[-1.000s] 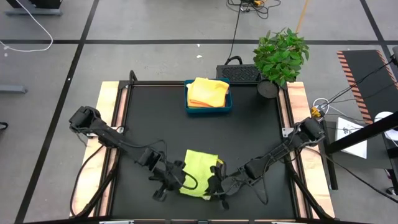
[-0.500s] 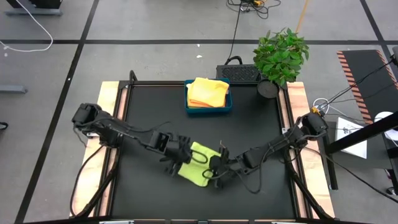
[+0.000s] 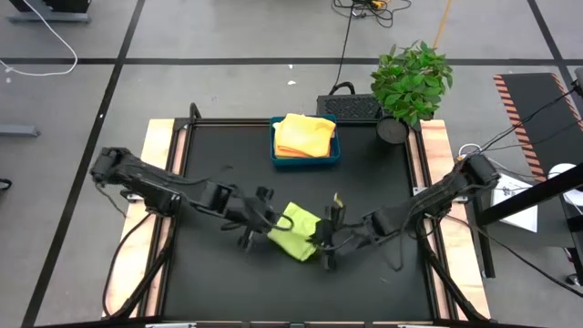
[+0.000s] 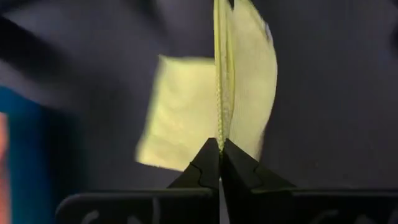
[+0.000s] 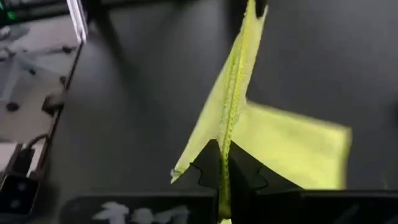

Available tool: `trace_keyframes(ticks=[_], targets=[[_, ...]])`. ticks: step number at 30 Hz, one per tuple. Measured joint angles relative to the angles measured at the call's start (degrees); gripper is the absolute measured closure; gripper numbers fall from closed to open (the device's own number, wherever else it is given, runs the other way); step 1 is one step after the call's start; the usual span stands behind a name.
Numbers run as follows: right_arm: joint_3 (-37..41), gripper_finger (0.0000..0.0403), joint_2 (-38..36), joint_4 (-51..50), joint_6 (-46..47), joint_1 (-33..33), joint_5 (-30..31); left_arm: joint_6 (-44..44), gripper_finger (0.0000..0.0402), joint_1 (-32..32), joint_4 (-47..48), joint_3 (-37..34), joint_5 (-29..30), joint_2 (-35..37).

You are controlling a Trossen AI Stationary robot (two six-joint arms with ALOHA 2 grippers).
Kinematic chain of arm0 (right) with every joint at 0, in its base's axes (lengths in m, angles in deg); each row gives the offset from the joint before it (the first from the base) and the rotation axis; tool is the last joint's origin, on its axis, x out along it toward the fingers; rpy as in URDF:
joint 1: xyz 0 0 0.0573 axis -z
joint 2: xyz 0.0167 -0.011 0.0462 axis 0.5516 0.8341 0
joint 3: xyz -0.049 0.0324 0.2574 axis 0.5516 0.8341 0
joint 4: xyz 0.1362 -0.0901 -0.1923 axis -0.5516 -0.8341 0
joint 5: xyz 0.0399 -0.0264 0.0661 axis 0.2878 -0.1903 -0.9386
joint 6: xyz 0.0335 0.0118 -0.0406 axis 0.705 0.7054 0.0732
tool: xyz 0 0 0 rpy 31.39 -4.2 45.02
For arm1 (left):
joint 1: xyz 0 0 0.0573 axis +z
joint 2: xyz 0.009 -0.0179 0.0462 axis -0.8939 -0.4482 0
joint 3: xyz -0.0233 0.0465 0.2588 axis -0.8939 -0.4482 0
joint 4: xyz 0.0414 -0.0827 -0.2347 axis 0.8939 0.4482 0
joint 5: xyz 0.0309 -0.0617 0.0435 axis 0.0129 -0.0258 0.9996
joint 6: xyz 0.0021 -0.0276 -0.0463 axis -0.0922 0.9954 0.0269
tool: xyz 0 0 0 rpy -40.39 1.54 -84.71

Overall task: Fold microfiber towels
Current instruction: Fold the green microfiber towel

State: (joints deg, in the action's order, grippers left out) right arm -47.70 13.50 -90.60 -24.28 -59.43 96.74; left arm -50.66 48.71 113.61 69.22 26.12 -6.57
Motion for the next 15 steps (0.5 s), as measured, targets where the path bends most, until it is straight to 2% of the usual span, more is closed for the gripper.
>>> trace_keyframes(ticks=[6, 11, 15], targets=[[0.0, 0.0403, -9.9, -1.4, -5.8, 0.7, 5.0, -0.2, 0.0400, -0.5, -4.1, 0.0, 7.1, 9.7], [-0.1, 0.0403, -15.1, 3.4, -10.5, 0.5, 5.0, 0.0, 0.0400, -2.0, -8.8, 0.0, 6.4, 16.5], [-0.1, 0.0403, -15.8, 8.8, -13.3, -0.8, 0.6, 1.7, 0.0400, -5.9, -10.7, 0.0, 4.5, 19.2]])
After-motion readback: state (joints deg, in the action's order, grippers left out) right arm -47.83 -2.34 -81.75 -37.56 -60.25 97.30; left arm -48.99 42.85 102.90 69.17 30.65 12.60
